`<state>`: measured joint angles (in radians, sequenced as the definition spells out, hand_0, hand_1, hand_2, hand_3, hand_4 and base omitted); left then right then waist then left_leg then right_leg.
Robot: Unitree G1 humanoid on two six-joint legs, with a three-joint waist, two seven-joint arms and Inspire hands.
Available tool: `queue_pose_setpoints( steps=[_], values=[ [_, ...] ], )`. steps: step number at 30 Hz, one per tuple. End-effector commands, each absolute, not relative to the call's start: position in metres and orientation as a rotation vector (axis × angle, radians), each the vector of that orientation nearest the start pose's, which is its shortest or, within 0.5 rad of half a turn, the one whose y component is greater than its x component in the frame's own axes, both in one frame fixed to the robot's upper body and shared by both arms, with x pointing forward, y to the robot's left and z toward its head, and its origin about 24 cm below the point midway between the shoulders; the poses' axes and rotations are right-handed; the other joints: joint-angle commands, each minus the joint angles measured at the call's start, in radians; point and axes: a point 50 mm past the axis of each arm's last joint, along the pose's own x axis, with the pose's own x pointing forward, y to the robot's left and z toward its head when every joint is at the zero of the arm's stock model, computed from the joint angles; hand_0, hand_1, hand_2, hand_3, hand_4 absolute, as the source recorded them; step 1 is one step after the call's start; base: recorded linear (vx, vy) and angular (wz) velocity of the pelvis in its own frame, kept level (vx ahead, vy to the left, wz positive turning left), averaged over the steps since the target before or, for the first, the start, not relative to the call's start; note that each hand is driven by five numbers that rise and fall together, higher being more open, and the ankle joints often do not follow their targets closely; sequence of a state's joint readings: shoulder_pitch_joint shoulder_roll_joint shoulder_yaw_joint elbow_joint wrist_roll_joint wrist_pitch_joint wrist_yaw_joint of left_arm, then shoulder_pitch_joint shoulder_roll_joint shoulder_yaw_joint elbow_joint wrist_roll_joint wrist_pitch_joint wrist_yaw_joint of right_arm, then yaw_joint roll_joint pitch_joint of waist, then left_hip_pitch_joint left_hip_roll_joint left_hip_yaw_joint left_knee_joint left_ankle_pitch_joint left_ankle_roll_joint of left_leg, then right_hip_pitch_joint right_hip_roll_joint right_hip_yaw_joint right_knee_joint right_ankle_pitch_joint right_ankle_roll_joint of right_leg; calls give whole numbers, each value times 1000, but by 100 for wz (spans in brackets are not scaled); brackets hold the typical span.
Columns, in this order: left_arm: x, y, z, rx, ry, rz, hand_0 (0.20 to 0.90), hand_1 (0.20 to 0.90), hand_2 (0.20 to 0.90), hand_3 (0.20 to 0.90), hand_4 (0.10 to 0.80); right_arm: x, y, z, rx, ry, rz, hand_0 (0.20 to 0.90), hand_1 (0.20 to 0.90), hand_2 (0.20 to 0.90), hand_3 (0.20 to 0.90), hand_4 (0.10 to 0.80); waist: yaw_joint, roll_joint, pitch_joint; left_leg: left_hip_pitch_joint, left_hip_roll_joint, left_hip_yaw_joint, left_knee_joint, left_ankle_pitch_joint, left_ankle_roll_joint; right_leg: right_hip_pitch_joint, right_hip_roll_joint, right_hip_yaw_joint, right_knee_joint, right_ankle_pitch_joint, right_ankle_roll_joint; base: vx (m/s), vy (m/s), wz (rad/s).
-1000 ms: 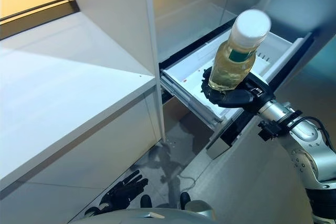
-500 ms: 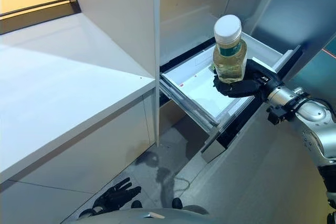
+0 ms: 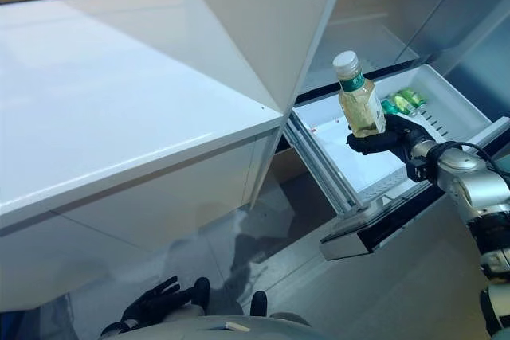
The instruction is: Put drinks into fridge and close the fridge
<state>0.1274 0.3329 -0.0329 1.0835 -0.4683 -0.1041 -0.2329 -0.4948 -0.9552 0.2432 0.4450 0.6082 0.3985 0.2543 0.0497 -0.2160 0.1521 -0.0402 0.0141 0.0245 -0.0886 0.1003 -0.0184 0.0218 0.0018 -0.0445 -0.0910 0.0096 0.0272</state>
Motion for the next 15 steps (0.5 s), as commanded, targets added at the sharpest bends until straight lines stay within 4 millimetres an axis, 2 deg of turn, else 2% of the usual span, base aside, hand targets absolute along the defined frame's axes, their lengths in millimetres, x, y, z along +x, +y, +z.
queue_pose_setpoints(
  steps=[1,9,11,13,15],
  values=[
    [58,286,-142,-83,1073,224,900,900,900,900,800,343,-321,231,-290,48,-51,300,300,300,200,100,48,10,52,16,-13,-13,1,-111,22,-59,20,-10,7,84,67,-58,-30,8],
    [77,293,-133,-68,967,249,900,900,900,900,800,341,-353,198,-255,240,-178,300,300,300,200,100,79,30,127,-44,-23,-52,2,-88,18,-105,18,-32,15,89,57,-40,-2,10],
    [88,287,-132,-86,969,241,900,900,900,900,800,339,-358,183,-283,342,-204,300,300,300,200,100,83,43,132,-53,-30,-60,1,-81,16,-112,13,-40,15,89,59,15,54,7],
    [99,289,-127,-94,975,245,900,900,900,900,800,335,-369,181,-295,407,-210,300,300,300,200,100,83,47,128,-56,-32,-58,4,-81,18,-115,10,-45,17,88,57,35,30,6],
    [119,295,-119,-106,978,258,900,900,900,900,800,323,-391,183,-316,505,-214,300,300,300,200,100,82,53,124,-58,-30,-49,7,-81,19,-120,7,-50,20,88,56,38,17,6]
  ],
)
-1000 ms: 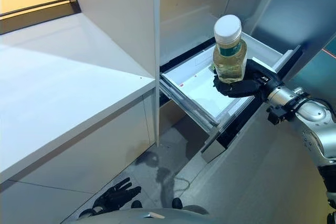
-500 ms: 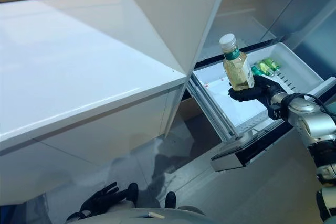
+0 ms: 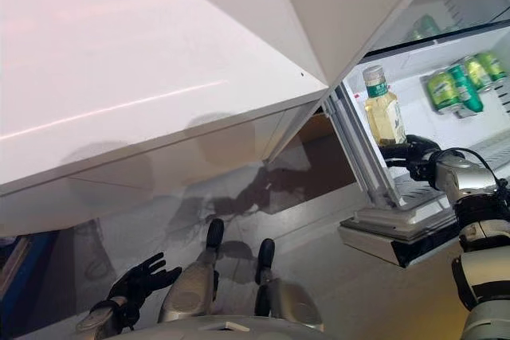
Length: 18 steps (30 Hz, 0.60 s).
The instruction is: Put drinks into fridge and close the fridge
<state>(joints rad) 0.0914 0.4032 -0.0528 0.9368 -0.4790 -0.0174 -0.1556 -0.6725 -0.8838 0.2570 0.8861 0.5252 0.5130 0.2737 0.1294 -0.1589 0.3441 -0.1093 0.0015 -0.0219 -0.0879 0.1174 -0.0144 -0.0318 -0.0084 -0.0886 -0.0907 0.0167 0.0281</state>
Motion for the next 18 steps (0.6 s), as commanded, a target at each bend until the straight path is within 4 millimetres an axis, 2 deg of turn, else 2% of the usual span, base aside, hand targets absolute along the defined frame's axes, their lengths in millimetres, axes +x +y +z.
queue_pose_setpoints(
  steps=[1,7,12,18],
  values=[
    [124,297,-117,-110,976,265,900,900,900,900,800,321,-395,183,-324,534,-219,300,300,300,200,100,3,-3,-67,9,-17,-2,7,-97,15,-68,17,-8,22,81,54,32,10,4],
    [154,303,-104,-125,932,304,900,900,900,900,800,310,-409,172,-318,672,-260,300,300,300,200,100,10,5,-43,-10,-19,-5,16,-90,14,-82,11,-14,33,81,49,2,-12,-2],
    [175,308,-92,-94,889,353,900,900,900,900,800,313,-405,164,-306,723,-270,300,300,300,200,100,25,12,-8,-39,-22,-18,23,-81,11,-103,8,-24,41,80,45,-2,-54,2],
    [187,314,-83,-90,872,367,900,900,900,900,800,319,-397,166,-323,749,-242,300,300,300,200,100,34,33,35,-83,-28,-34,30,-68,7,-142,3,-36,49,80,40,-22,-39,9]
  ],
)
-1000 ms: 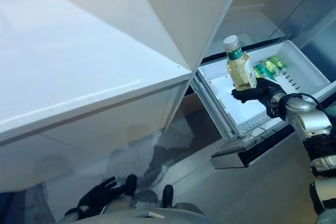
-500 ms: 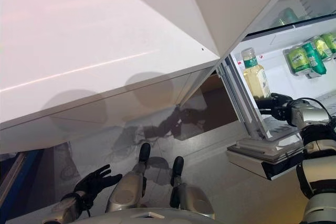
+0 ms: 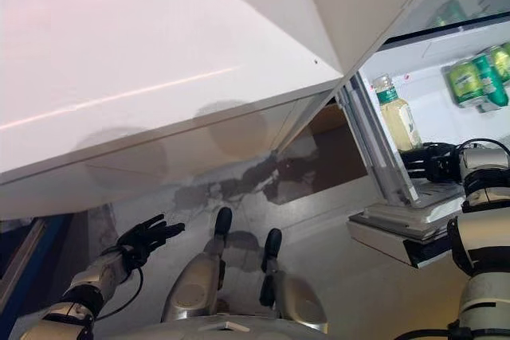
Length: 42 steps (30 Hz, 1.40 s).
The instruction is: Put drinks into fridge and close the fridge
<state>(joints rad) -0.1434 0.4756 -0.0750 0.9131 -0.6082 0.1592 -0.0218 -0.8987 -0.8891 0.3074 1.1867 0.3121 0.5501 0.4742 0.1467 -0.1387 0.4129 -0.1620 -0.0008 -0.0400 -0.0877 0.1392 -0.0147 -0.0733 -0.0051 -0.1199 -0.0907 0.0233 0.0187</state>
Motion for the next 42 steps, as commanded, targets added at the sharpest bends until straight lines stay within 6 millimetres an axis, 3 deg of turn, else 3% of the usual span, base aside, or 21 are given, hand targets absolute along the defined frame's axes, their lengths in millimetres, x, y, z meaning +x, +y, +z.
queue_pose_setpoints(
  steps=[1,9,19,20,21,22,23,35,42],
  values=[
    [188,314,-83,-93,871,369,900,900,900,900,800,319,-397,166,-323,752,-238,300,300,300,200,100,17,15,-31,-33,-27,-16,30,-89,7,-103,-1,-5,50,74,50,-16,-12,3],
    [197,315,-77,-113,832,359,900,900,900,900,800,324,-392,168,-372,787,-245,300,300,300,200,100,23,44,10,-89,-40,-32,48,-74,7,-160,-10,-18,67,78,44,-19,-4,5],
    [204,313,-73,-108,819,349,900,900,900,900,800,324,-391,169,-394,839,-254,300,300,300,200,100,28,46,20,-118,-46,-40,65,-69,6,-187,-13,-28,83,78,38,2,-5,5],
    [204,312,-74,-104,820,347,900,900,900,900,800,324,-390,169,-390,845,-253,328,328,328,233,133,29,45,19,-118,-47,-39,68,-69,7,-188,-13,-29,85,77,38,14,-11,-3],
    [204,311,-74,-103,821,346,900,900,900,900,800,324,-390,168,-389,848,-253,486,486,486,417,317,29,44,19,-119,-47,-39,70,-70,7,-188,-13,-29,87,77,38,0,0,0],
    [204,310,-75,-103,824,344,900,900,900,900,800,324,-390,167,-392,852,-256,764,764,764,741,641,29,44,19,-119,-46,-38,72,-71,7,-190,-13,-30,90,77,37,0,0,0],
    [204,310,-75,-102,824,344,900,900,900,900,800,324,-390,167,-392,853,-257,900,900,900,900,800,29,44,18,-119,-46,-37,73,-71,8,-190,-13,-30,91,76,37,0,0,0],
    [199,312,-78,-87,851,363,900,900,900,900,800,321,-395,166,-358,808,-285,900,900,900,900,800,23,34,-3,-97,-42,-29,72,-83,11,-173,-6,-20,93,70,39,0,0,0],
    [182,316,-87,-56,908,361,900,900,900,900,800,312,-409,172,-325,714,-299,900,900,900,900,800,7,26,-51,-37,-33,-13,39,-88,10,-121,3,-9,78,55,42,12,18,-2]
  ],
)
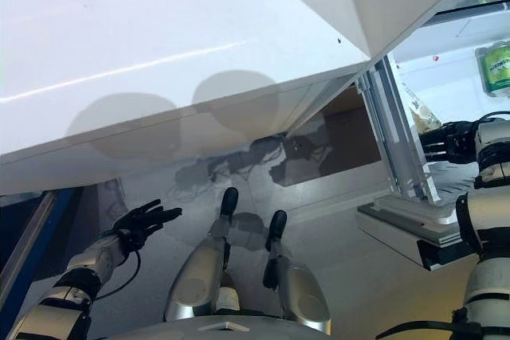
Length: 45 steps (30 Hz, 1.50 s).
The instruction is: Put drinks into fridge and close the fridge
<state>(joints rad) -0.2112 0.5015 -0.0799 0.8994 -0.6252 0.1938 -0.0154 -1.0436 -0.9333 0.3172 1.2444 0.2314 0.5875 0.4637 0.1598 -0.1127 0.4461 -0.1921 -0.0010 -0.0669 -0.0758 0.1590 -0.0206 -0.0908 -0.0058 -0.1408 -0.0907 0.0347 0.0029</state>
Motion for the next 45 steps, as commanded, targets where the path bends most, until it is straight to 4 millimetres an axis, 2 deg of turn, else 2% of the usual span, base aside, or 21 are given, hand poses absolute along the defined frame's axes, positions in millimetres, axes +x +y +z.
queue_pose_setpoints(
  steps=[1,9,13,15,21,24,29,31,32,35,38,40,41,42,43,45],
  values=[
    [179,317,-88,-51,917,359,900,900,900,900,800,311,-411,174,-306,677,-291,900,900,900,900,800,-10,-2,-95,4,-33,16,24,-110,17,-94,5,14,75,42,57,30,27,-7],
    [146,320,-104,-33,1002,377,900,900,900,900,800,298,-421,189,-306,500,-234,900,900,900,900,800,-58,-27,-200,88,-25,42,10,-127,18,-23,10,42,53,39,66,60,20,-10],
    [128,321,-112,-40,1043,395,900,900,900,900,800,293,-424,208,-385,369,-275,900,900,900,900,800,-88,-34,-261,130,-19,63,4,-138,18,14,11,56,42,37,71,50,25,-14],
    [119,318,-116,-54,1064,398,900,900,900,900,800,293,-418,224,-427,278,-297,900,900,900,900,800,-109,-28,-291,153,-17,73,1,-143,18,30,12,66,39,33,71,61,65,-13],
    [102,301,-131,-103,1107,365,900,900,900,900,800,279,-396,278,-559,-145,-450,900,900,900,900,800,-168,14,-365,206,-16,95,-7,-163,24,70,10,95,30,17,71,40,94,-15],
    [98,289,-137,-133,1110,340,900,900,900,900,800,260,-377,287,-521,-412,-562,900,900,900,900,800,-198,41,-388,224,-16,108,-6,-176,26,84,5,108,33,1,72,-3,89,-7],
    [90,276,-144,-175,1118,319,900,900,900,900,800,225,-366,269,-412,-680,-718,900,900,900,900,800,-229,70,-405,249,-20,112,-3,-198,32,104,-1,121,35,-13,72,3,39,-11],
    [86,274,-146,-182,1122,316,900,900,900,900,800,212,-367,262,-365,-737,-756,900,900,900,900,800,-236,76,-407,256,-21,113,-1,-204,34,108,-3,124,42,-20,72,11,13,-11],
    [79,270,-148,-189,1131,314,900,900,900,900,800,199,-368,254,-321,-784,-806,900,900,900,900,800,-244,84,-407,263,-21,116,9,-210,37,110,-6,127,60,-32,70,23,8,-4],
    [67,268,-151,-195,1145,310,900,900,900,900,800,176,-376,236,-271,-840,-922,900,900,900,900,800,-259,93,-398,263,-23,133,88,-245,42,109,-18,124,113,-56,60,52,0,-8],
    [59,267,-153,-203,1152,311,900,900,900,900,800,163,-387,219,-227,-817,-1012,900,900,900,900,800,-267,99,-380,259,-29,140,162,-281,48,110,-25,117,162,-80,49,107,11,-7],
    [55,266,-153,-207,1158,301,900,900,900,900,800,148,-402,202,-164,-793,-1119,900,900,900,900,800,-277,113,-343,242,-37,133,263,-326,60,100,-30,116,261,-130,28,132,45,-6],
    [55,266,-153,-201,1157,300,900,900,900,900,800,146,-405,199,-158,-780,-1138,900,900,900,900,800,-279,113,-335,234,-39,131,285,-339,63,93,-30,115,282,-143,25,56,53,-3],
    [57,267,-152,-196,1148,294,900,900,900,900,800,142,-410,191,-148,-752,-1162,900,900,900,900,800,-286,117,-311,219,-44,132,349,-380,79,75,-34,117,353,-179,12,14,34,1],
    [58,267,-152,-196,1148,293,900,900,900,900,800,141,-410,191,-147,-753,-1162,900,900,900,900,800,-286,116,-309,215,-44,131,361,-387,80,70,-35,117,365,-187,12,-4,43,4],
    [64,271,-150,-176,1124,308,900,900,900,900,800,141,-418,174,-116,-663,-1152,900,900,900,900,800,-292,117,-270,169,-56,130,463,-445,103,30,-44,118,477,-242,-9,-50,29,12]
  ],
)
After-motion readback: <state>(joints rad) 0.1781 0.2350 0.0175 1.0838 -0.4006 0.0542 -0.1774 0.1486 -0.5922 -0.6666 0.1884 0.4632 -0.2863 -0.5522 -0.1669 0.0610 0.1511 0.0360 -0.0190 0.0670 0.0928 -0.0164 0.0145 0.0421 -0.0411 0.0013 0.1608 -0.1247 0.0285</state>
